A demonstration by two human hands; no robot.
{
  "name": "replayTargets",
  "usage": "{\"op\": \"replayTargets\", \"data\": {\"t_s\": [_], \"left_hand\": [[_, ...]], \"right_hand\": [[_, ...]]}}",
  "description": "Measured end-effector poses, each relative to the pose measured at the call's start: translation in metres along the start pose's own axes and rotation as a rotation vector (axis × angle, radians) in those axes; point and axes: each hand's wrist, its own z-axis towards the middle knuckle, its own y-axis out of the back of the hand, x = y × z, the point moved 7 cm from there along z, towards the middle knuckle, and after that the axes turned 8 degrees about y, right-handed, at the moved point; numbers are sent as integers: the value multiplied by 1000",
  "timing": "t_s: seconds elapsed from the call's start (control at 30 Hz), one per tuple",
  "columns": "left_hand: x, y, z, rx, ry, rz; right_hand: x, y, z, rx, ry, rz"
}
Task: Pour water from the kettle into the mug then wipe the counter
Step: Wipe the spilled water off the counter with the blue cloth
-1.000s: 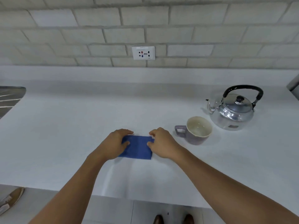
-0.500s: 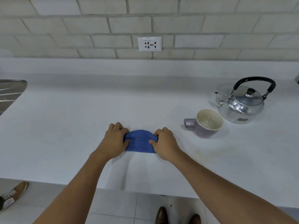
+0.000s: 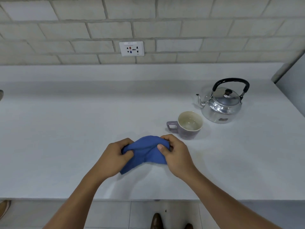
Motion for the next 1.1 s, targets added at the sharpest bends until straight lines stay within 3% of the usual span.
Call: {"op": "replayTargets", "data": {"t_s": [0.27, 0.57, 0.7, 0.77, 0.83, 0.93, 1.1], "left_hand": [[-61, -107, 7, 181, -58, -39], [-99, -198, 7, 266, -170, 185], [-104, -201, 10, 175, -333, 408], [-97, -185, 13, 99, -374, 425], [-84, -161, 16, -2, -362, 409], [-57, -121, 18, -188, -319, 448], [-11, -89, 19, -262, -179, 506]], "right_hand": [[-38, 121, -41, -116, -171, -88], [-74, 202, -58, -63, -282, -377], [-82, 206, -54, -18, -259, -498], [-79, 204, -52, -31, -205, -671], [-70, 200, -53, -83, -145, -873], [-56, 185, -63, -190, -139, -953], [-72, 130, -86, -58, -319, -1065]]}}
